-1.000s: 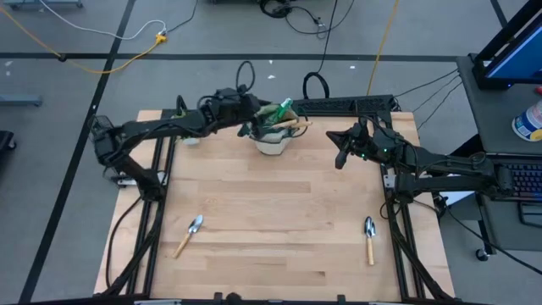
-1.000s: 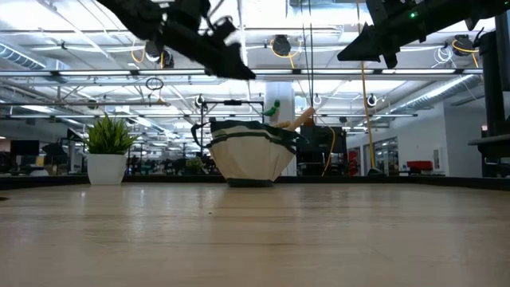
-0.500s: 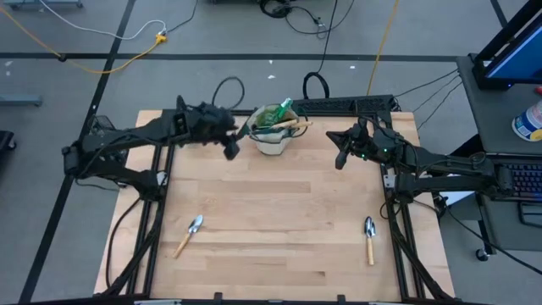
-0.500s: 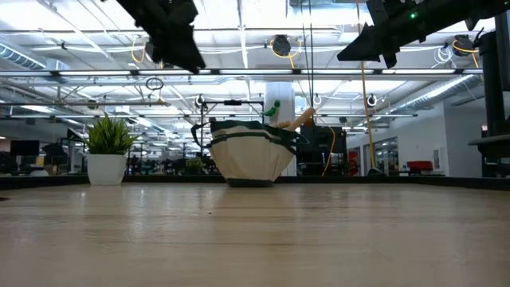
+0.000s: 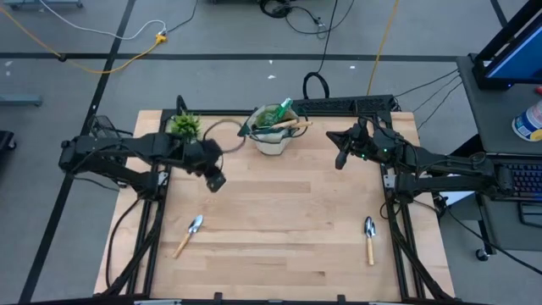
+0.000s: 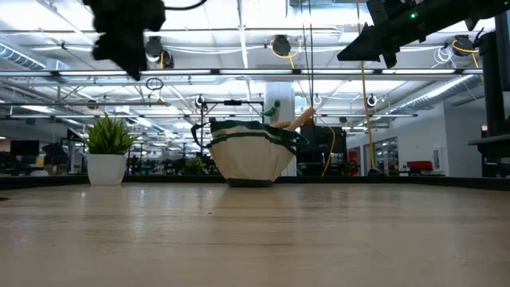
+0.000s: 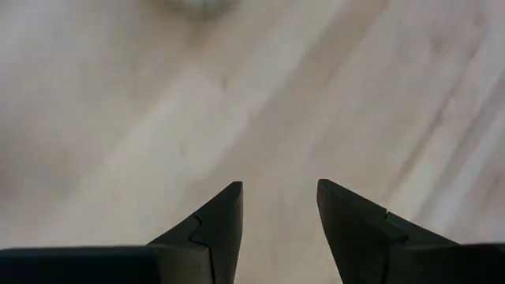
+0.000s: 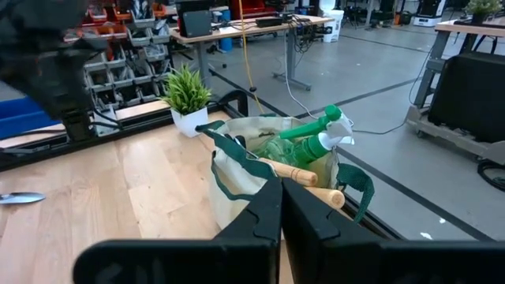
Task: Pick & Place Garden tools in Gardening bag
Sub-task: Put the brown trowel into the green gardening bag
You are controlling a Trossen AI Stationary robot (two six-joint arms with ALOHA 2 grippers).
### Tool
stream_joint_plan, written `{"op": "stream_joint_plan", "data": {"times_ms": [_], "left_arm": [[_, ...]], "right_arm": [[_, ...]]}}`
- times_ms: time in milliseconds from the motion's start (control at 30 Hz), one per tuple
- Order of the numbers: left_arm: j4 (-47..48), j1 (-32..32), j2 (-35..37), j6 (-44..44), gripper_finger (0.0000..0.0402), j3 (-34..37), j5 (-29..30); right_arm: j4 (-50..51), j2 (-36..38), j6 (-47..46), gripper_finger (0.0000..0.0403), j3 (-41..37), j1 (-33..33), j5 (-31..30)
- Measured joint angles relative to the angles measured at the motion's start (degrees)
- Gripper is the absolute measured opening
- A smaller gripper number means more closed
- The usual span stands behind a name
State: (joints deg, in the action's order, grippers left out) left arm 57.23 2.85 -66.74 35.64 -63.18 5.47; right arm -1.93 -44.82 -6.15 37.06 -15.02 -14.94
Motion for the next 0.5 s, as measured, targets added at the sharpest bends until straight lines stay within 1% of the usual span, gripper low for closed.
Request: {"op": "stream_joint_plan", "data": {"times_ms": [100, 400, 500], "left_arm": [[4.25, -3.48, 0.08, 7.15, 0.017, 0.02, -1.43], [13.95, -12.78, 0.04, 27.28, 0.017, 0.02, -1.75], [16.13, -14.99, 0.04, 36.44, 0.017, 0.02, -4.31]], "right_arm": [[0.0, 0.02, 0.0, 0.0, 0.0, 0.0, 0.0], [-0.02, 0.02, 0.0, 0.0, 0.0, 0.01, 0.0], [-0.02, 0.02, 0.0, 0.0, 0.0, 0.0, 0.0]]}}
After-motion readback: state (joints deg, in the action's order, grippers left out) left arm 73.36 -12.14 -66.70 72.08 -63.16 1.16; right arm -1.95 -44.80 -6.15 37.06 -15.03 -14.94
